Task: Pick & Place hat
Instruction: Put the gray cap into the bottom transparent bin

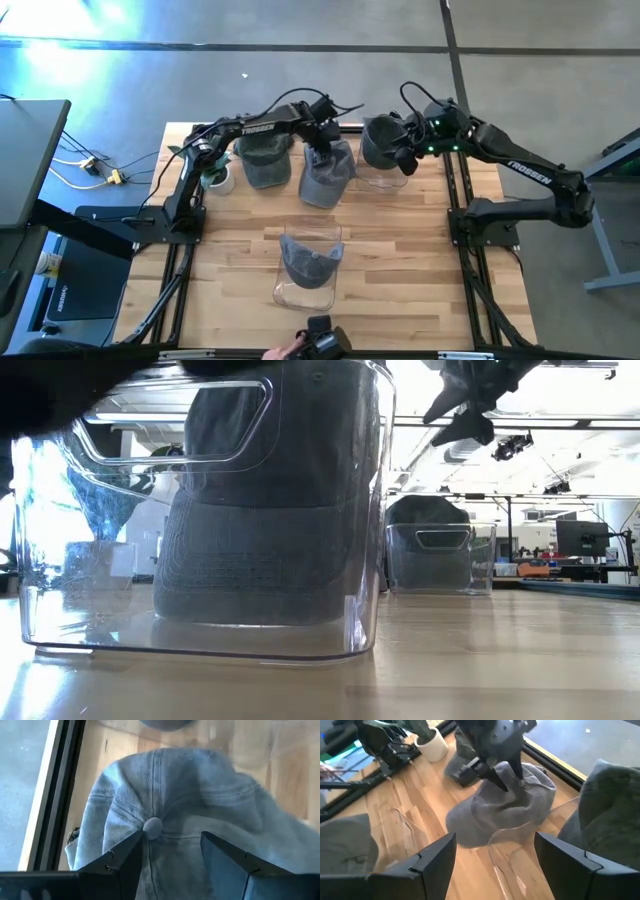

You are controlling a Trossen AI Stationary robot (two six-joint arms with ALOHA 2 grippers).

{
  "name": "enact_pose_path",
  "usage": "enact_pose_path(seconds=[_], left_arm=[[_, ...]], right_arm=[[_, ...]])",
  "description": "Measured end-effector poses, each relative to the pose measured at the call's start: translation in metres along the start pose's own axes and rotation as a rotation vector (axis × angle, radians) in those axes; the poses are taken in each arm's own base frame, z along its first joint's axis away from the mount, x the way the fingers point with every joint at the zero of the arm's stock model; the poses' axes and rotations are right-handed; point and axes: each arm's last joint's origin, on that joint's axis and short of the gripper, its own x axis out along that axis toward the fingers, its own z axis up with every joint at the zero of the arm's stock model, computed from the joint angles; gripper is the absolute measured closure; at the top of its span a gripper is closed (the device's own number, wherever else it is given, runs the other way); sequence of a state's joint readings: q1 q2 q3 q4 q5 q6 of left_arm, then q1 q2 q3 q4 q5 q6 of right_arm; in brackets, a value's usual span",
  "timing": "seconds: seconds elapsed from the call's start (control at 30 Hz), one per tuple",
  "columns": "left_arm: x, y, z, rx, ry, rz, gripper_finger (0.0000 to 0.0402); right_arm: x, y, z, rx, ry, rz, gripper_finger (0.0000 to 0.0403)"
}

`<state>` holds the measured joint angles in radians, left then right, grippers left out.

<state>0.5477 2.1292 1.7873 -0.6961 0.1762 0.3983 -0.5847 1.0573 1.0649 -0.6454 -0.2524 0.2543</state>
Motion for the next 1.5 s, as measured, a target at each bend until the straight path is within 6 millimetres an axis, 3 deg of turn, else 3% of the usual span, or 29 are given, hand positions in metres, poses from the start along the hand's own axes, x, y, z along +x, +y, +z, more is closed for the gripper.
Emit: enact_pose_path(seconds=[0.27,0.37,0.53,0.63,0.73,0.8,0.9,1.0,1.2,1.33,1.5], left_arm=[[0.016,-0.002,-0.016,0.089,0.039,0.009,0.0229],[0.016,-0.002,-0.016,0.095,0.035,0.011,0.0274],[0.016,-0.003,-0.017,0.112,0.034,-0.008,0.0384],[0.016,-0.004,-0.017,0.106,0.039,-0.015,0.0388],[0.007,-0.004,-0.015,0.089,0.091,-0.038,0.0397],[-0.010,-0.004,-0.008,0.049,0.110,-0.040,0.0398],[-0.026,-0.003,0.002,-0.003,0.089,-0.018,0.0384],[-0.027,0.002,-0.003,-0.062,0.116,-0.075,0.0355],[-0.008,0.009,-0.013,-0.227,0.194,-0.017,0.0223],[-0.006,0.008,-0.009,-0.298,0.182,0.033,0.0125],[0.009,0.004,-0.010,-0.311,0.230,0.142,0.0066]], right_arm=[[0.002,0.013,0.004,0.010,-0.071,0.000,0.0139],[0.003,0.019,0.004,0.010,-0.097,0.000,0.0139],[0.005,0.032,0.005,-0.003,-0.131,0.024,0.0139],[0.005,0.038,0.003,0.001,-0.129,0.048,0.0139],[0.006,0.042,0.001,0.003,-0.119,0.067,0.0139],[0.006,0.045,0.000,-0.004,-0.114,0.078,0.0139],[0.006,0.047,-0.001,-0.009,-0.109,0.086,0.0139],[0.006,0.047,-0.001,-0.009,-0.107,0.083,0.0139],[0.006,0.046,-0.001,-0.022,-0.106,0.078,0.0139],[0.006,0.046,-0.001,-0.042,-0.106,0.078,0.0139],[0.006,0.045,-0.002,-0.050,-0.091,0.071,0.0139]])
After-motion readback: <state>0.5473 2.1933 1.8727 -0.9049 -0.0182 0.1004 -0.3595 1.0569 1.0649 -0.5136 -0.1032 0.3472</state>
